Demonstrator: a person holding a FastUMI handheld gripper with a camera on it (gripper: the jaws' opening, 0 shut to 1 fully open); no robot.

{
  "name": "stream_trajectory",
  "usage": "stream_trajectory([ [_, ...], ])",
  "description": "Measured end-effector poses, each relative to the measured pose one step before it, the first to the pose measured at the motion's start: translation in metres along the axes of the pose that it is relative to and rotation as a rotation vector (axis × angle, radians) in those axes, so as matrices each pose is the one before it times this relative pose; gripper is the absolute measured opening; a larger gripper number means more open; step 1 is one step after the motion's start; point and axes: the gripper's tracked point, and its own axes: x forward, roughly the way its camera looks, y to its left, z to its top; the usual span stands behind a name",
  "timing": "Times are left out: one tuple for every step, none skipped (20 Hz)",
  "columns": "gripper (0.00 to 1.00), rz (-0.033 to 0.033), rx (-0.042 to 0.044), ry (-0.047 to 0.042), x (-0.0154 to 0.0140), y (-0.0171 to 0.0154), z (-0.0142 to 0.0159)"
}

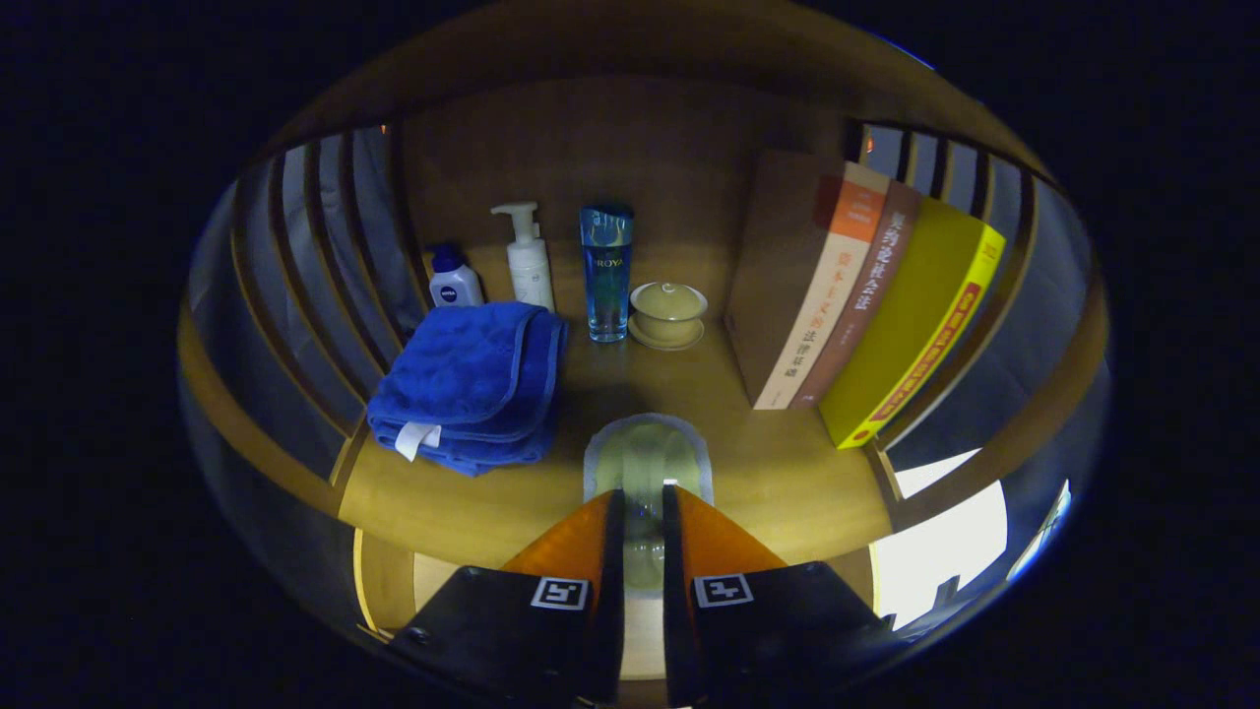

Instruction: Pull open the drawer, take out the items inside it, and place them on the countertop above the cabinet.

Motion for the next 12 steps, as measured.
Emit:
stream_trajectory([
  [0.26,-0.00325,-0.00153,0.01072,0.00988,0.00040,-0.00176],
  [0.26,0.00413,0.00073,0.00619,0.00929,0.00291,-0.00059],
  [0.26,0.00623,0.00154,0.00344,0.00872,0.00463,-0.00165],
  [0.26,-0.00042,0.00221,0.00432,0.00674,0.00077,-0.00133],
  [0.26,-0.00422,0.00328,0.00272,0.00458,0.00005,-0.00155],
  [0.27,0.00310,-0.00196,-0.00558,0.00513,0.00212,-0.00077],
  [0.29,0.00290,-0.00053,-0.00766,-0.00163,0.00079,0.00426],
  [0.31,-0.00027,-0.00110,-0.01136,0.00133,0.00094,0.00043],
  [0.38,0.00808,-0.00067,-0.01266,-0.00324,0.00331,0.00268],
  [0.46,0.00294,-0.00866,-0.01617,-0.00224,0.00157,0.00197],
  [0.61,-0.00075,-0.00837,-0.01926,-0.00388,0.00079,0.00278],
  [0.77,0.00681,-0.00513,-0.02011,-0.00572,0.00280,0.00165],
])
